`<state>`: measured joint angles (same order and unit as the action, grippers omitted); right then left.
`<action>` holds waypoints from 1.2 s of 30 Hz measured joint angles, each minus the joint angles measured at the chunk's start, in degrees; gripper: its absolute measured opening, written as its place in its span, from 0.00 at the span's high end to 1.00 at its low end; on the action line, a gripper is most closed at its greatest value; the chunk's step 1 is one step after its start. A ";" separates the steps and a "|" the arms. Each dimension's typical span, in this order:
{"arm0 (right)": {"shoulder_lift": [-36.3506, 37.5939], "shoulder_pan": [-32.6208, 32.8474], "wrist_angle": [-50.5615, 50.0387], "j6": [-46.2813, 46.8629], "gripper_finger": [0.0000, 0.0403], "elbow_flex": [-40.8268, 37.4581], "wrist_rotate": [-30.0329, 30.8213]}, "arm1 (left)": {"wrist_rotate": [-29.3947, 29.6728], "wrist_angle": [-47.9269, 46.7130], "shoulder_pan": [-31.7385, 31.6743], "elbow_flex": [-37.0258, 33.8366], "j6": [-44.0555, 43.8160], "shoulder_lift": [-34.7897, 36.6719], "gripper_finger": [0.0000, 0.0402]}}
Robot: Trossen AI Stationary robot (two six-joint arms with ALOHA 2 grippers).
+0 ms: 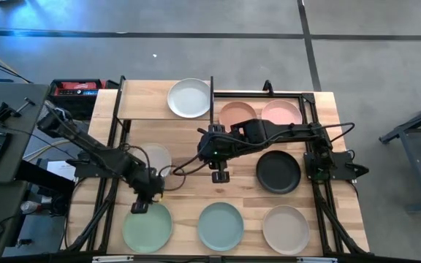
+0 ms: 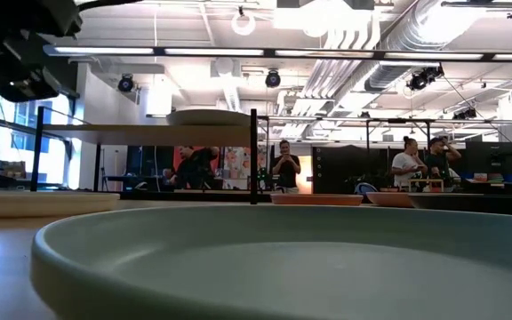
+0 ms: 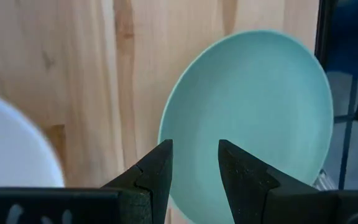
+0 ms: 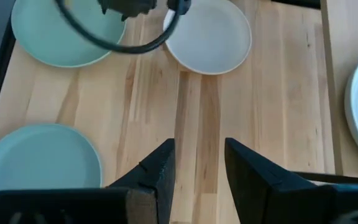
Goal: Place and stack plates onto a shelf
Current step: Stack the green plate on top of the light blue plate on the shelf
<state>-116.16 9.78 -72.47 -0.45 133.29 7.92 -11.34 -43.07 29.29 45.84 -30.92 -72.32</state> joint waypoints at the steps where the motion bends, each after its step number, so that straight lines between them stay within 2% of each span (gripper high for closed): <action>1: 0.00 0.00 -0.13 0.00 0.72 -0.02 0.01 | -0.01 0.24 0.32 0.00 -0.10 -0.84 0.70; 17: 0.00 0.00 -0.89 0.02 0.72 -0.02 -0.06 | 0.70 0.84 1.58 -0.02 -1.99 -11.74 0.70; 28: -0.02 0.00 -1.10 0.44 0.72 -0.02 -2.08 | 1.48 1.13 1.52 -0.02 -2.94 -15.54 0.70; 32: -0.02 0.02 -1.57 0.44 0.72 -0.02 -2.08 | 1.45 1.08 1.52 -0.02 -3.00 -16.03 0.75; 36: -0.02 0.00 -1.73 0.44 0.72 -0.02 -2.08 | 1.39 1.03 1.52 -0.02 -3.10 -16.01 0.85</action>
<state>-116.18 9.78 -74.20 -0.01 133.27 5.84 -9.96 -42.04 30.81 45.82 -34.02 -88.33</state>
